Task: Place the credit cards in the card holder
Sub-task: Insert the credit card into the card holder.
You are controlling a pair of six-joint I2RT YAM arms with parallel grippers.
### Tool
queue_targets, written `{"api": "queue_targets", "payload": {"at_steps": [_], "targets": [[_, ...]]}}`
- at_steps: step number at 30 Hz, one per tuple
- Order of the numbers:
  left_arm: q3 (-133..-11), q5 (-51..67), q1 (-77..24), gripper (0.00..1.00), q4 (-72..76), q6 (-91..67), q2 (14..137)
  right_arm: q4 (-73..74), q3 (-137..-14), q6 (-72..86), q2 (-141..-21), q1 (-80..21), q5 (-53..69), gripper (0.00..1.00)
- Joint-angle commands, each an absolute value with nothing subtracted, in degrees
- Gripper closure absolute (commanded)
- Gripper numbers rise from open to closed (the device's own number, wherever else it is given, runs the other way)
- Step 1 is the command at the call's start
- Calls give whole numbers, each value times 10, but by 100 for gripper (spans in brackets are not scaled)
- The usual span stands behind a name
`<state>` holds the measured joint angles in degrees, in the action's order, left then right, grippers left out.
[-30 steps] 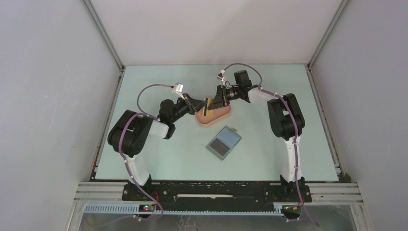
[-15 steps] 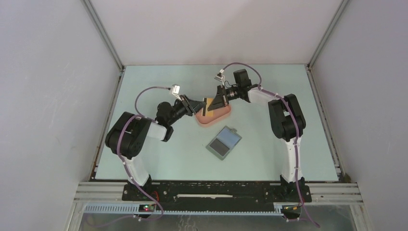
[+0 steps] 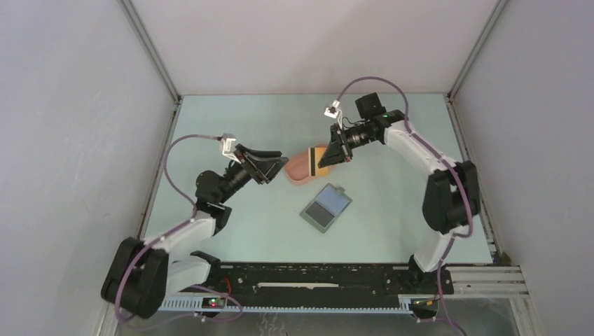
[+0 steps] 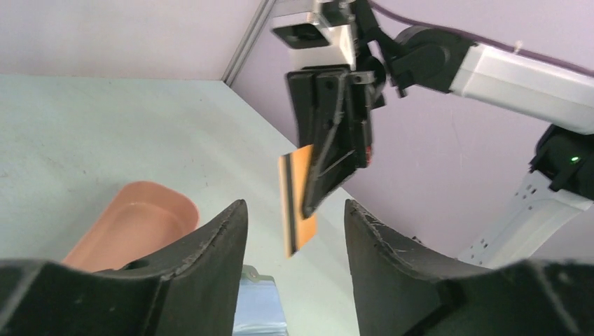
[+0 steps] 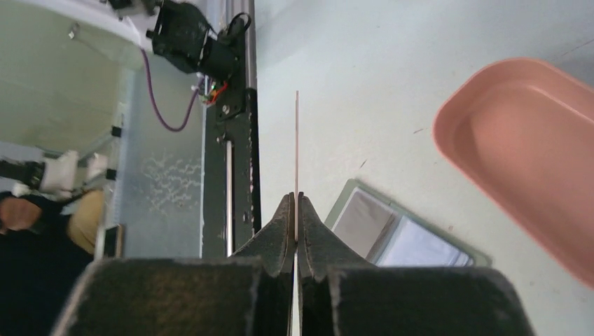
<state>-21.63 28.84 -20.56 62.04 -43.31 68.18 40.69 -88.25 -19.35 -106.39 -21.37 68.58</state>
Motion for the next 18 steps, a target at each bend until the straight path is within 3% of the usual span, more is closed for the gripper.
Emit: {"api": "queue_targets", "payload": {"at_steps": [1,5,11,18], "targets": [[-203,285,-227,38,458,-337,542,499,-835,-318,-941,-214,653,100],[-214,244,-275,29,327,-276,437,501,-787,-344,-850,-214,621,100],[-208,283,-343,15,357,-276,414,496,-725,-385,-759,-214,630,100],[-214,206,-487,17,389,-152,485,468,-658,-418,-722,-230,668,100]]}}
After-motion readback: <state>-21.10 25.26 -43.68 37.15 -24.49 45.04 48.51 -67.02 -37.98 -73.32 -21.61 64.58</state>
